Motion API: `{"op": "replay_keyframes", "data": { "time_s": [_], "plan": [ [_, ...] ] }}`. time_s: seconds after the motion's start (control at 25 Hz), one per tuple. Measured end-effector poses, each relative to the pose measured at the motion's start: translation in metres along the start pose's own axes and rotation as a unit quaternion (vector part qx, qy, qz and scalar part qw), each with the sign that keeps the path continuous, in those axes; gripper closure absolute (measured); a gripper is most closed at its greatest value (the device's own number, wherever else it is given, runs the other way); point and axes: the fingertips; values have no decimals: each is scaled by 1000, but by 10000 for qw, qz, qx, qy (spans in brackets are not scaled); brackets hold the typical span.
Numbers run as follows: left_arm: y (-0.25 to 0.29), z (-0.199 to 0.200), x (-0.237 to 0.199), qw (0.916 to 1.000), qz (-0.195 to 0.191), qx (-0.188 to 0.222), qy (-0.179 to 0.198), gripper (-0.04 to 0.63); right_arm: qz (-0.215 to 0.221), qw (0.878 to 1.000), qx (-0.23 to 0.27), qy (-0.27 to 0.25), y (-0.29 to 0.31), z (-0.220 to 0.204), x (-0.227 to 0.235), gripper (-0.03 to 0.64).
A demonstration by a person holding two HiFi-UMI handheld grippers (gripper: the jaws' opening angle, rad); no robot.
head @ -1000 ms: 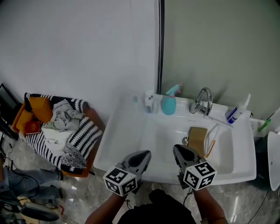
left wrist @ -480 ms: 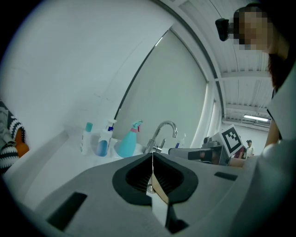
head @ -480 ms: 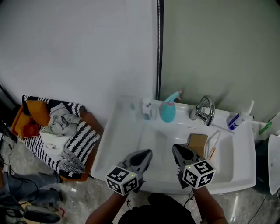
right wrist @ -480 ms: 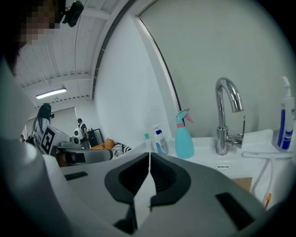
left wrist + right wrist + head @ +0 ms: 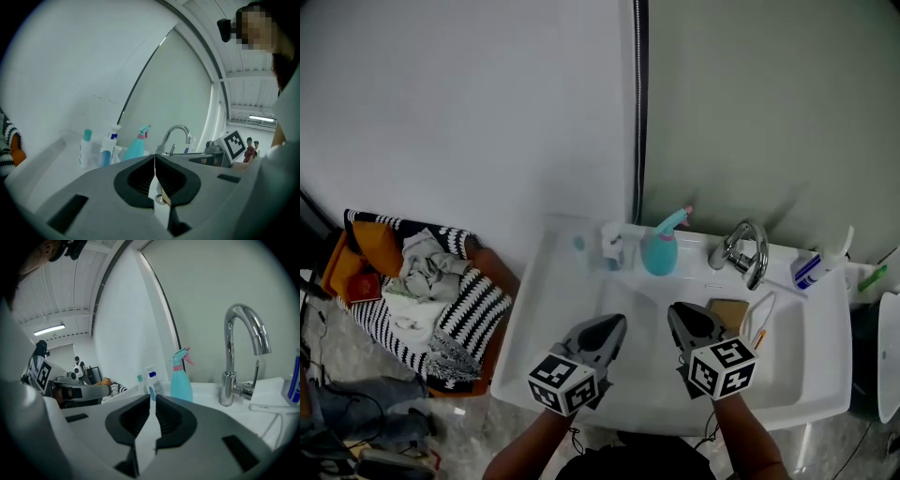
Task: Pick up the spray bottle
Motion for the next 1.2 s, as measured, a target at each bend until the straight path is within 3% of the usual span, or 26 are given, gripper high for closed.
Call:
{"op": "replay_keyframes", "data": {
  "time_s": [0.8,0.92,1.2],
  "plan": [
    [63,16,-33,10000,-33,30,42,588,-312,9986,407,-135,58,40,60,605],
    [71,22,-39,9999,-34,99,74,588,-311,9981,501,-156,65,48,64,522],
    [89,25,-55,9997,53,113,187,588,-517,9955,556,-571,88,64,77,433]
  ]
}}
Point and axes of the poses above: the fingertips, and each gripper's own axes: y forward along the fingers, x to its right, z out of its top, and after that the axes turned 3 degrees about -x, right-handed
